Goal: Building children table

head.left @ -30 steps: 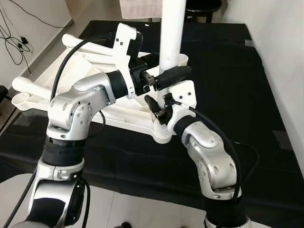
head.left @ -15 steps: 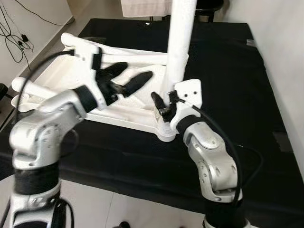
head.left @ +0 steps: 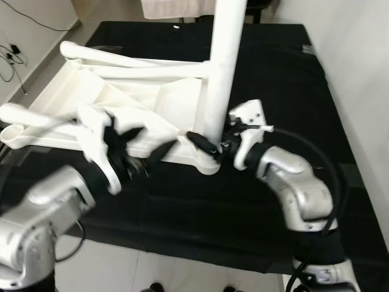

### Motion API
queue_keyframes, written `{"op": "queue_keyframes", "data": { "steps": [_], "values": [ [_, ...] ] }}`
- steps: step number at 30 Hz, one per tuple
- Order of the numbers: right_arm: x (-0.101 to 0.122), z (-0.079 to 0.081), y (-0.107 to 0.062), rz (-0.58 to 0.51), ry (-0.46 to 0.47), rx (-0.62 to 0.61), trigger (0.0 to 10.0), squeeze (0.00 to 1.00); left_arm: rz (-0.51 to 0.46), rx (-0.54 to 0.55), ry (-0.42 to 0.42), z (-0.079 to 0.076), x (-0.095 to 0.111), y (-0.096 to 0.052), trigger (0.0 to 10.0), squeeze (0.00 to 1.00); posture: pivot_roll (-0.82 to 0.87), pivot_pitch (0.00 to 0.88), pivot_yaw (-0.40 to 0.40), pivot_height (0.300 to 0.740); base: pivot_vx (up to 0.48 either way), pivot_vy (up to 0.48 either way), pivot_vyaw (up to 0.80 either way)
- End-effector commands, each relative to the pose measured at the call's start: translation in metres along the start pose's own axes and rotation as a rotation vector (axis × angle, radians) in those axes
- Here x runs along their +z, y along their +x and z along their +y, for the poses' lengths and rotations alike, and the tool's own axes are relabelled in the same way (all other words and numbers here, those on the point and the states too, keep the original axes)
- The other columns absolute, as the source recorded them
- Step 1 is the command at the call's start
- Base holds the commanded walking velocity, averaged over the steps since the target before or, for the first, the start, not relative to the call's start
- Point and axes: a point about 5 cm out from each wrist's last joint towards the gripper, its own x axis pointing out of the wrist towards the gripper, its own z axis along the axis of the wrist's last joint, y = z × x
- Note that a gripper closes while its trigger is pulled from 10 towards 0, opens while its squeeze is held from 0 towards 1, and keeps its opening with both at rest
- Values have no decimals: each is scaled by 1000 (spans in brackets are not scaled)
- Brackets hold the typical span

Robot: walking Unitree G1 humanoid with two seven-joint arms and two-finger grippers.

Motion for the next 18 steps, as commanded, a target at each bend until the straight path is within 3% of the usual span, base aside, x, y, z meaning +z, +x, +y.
{"op": "queue_keyframes", "data": {
  "steps": [1,2,10,11,13,14,15,16,18],
  "values": [
    [6,0,3,-22,-8,134,10000,0,74,-67,-35,-24,-22,-2,10000,0,-14,281,-18,740,0,0,0],
    [9,-4,6,-24,-20,177,10000,0,118,-71,-40,-33,-34,-6,10000,0,-9,290,-23,740,0,0,0],
    [14,-8,10,-31,-19,277,10000,0,208,-53,19,-46,-55,-16,10000,0,3,311,-32,740,0,0,0],
    [16,-10,13,-33,-25,323,10000,0,242,-15,62,-48,-65,-23,10000,0,3,319,-34,740,0,0,0],
    [15,-10,16,-18,-30,367,10000,0,223,45,69,-48,-70,-28,10000,0,5,329,-39,740,0,0,0],
    [13,-10,18,-1,-44,407,7059,0,198,103,70,-47,-71,-32,10000,0,8,338,-44,740,0,0,0],
    [13,-10,18,-1,-44,407,7059,0,198,103,70,-47,-71,-32,10000,0,8,338,-44,740,0,0,0],
    [10,-11,20,19,-46,427,0,0,169,156,78,-45,-69,-33,10000,0,7,341,-46,740,0,0,0],
    [6,-11,20,37,-50,438,0,0,144,187,88,-44,-67,-34,10000,0,6,345,-48,740,0,0,0]
  ]
}}
